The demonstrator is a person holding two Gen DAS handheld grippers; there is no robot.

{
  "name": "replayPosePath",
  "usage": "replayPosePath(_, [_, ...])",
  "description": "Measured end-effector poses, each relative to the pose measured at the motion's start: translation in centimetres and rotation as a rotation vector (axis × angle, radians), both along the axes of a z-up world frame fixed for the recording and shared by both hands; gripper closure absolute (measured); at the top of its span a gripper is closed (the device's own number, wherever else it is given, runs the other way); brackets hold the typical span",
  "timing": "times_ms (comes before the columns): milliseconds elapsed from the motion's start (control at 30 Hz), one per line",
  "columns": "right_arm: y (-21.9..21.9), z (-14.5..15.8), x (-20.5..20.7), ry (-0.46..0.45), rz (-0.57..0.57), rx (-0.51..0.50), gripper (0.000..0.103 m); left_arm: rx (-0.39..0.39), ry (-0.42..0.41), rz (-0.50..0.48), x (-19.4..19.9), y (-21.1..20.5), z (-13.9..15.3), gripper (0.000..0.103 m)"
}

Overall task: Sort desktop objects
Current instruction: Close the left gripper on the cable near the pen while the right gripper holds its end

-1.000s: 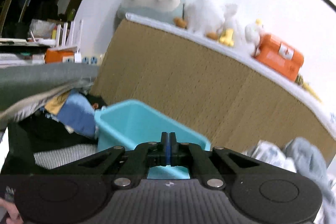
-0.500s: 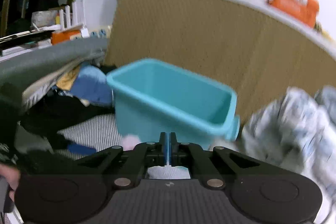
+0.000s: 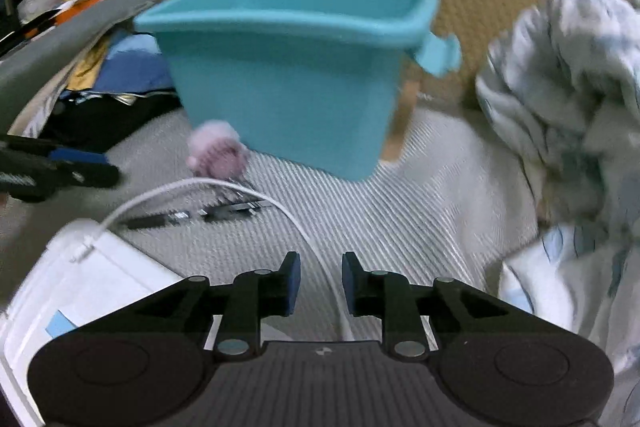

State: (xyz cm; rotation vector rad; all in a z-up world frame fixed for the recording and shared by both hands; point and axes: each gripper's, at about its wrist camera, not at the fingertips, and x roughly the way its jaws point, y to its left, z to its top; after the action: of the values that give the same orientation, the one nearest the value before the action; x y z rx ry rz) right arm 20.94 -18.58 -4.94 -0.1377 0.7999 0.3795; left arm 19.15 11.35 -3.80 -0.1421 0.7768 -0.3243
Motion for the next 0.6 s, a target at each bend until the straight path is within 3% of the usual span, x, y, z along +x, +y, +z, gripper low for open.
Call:
replayPosePath(100, [-1.1,-0.9,0.3,0.038,-0.018,0.023,0.077,0.026,0.019,-0.044,0.7,-1.1,-0.6,0.055])
replayPosePath(267, [-1.5,-1.5,1.4,0.073,-0.010,0.059,0.077,0.144,0.045,-0.118,0.6,-3.7,-2.1,0.063])
replayPosePath(367, [-1.4,-2.1,1.9,0.095,-0.005,0.058,0.077,0.181,0.064,-0.105,0.8,-3.9,-2.6,0.065])
replayPosePath(500, [-0.8,-2.8,2.1,0.119,0.016,0.027,0.077,0.167,0.076,-0.114,0.7,-4.0,-2.9,0.083])
replayPosePath(600, [-0.6,-3.0,2.0,0.104,0.023,0.006,0.077,0.183,0.063,-0.114,0.5,-4.5,-2.9,0.085])
